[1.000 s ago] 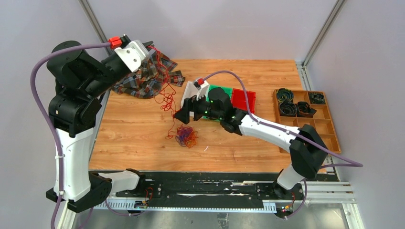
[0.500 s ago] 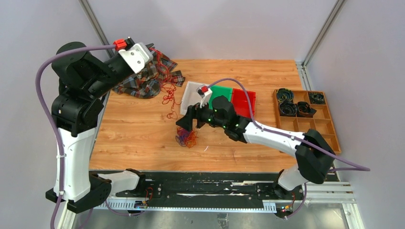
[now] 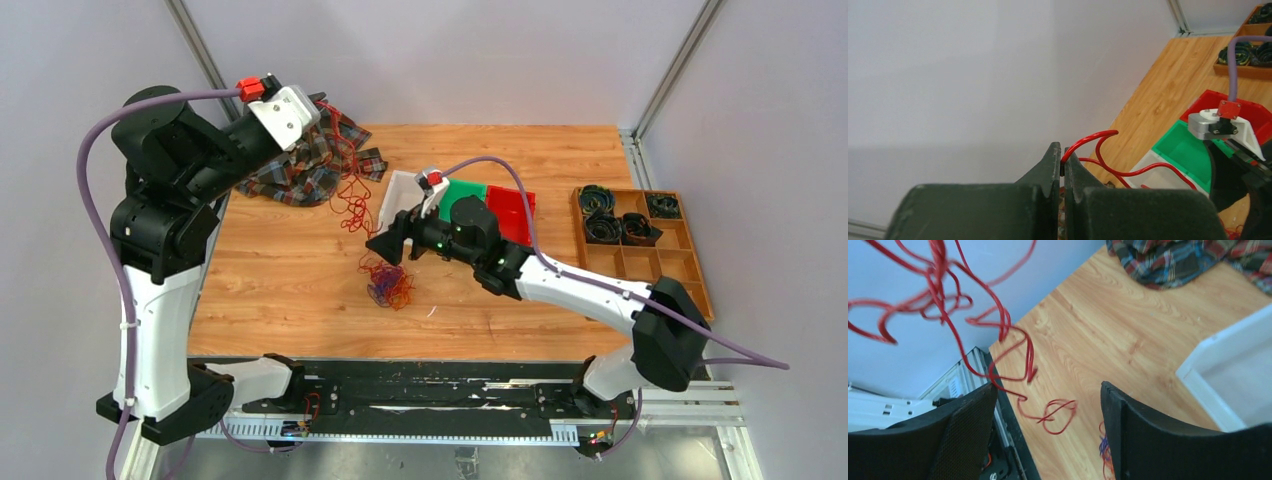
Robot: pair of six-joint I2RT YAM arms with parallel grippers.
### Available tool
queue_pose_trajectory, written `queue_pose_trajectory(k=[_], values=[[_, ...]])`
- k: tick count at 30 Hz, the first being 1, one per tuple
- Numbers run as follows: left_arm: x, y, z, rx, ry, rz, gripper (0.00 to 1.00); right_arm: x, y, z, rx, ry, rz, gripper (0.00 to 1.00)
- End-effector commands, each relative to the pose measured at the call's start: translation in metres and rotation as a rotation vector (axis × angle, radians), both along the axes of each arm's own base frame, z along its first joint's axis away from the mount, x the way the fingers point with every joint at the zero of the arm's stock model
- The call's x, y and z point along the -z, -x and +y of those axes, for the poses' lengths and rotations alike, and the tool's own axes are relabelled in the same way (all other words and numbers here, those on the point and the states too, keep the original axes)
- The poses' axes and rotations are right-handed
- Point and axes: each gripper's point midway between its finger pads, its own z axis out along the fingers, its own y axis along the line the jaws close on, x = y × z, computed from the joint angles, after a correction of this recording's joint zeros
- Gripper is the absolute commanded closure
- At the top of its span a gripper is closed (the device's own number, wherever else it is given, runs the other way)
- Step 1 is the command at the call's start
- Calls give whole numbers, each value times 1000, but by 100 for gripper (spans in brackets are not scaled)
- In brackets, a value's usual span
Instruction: Untangle the cables
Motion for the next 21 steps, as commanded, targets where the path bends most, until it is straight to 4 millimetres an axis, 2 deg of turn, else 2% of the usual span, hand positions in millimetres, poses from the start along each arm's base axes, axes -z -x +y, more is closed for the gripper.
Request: queue_pose_trajectory(k=[1, 5, 8, 14, 15, 18, 21], values=[[-16, 9, -5, 32, 50, -16, 100, -21, -12, 24, 0, -25, -55, 29], [-19, 10, -4, 30, 59, -20, 100, -17, -9, 46, -38, -39, -34, 45], [-19, 9, -3, 20, 60, -20, 100, -12, -7, 53, -35, -51, -22, 57], [-21, 11, -2, 22, 71, -18, 100, -8, -11, 44, 13, -55, -15, 88], [-21, 12, -1, 20, 71, -18, 100, -6, -12, 41, 26, -53, -14, 97], [-23, 11, 1, 6, 69, -26, 100, -4, -12, 32, 46, -52, -12, 100], [-25, 6, 7, -34, 60, -40, 100, 10, -10, 21, 58, -16, 7, 99]])
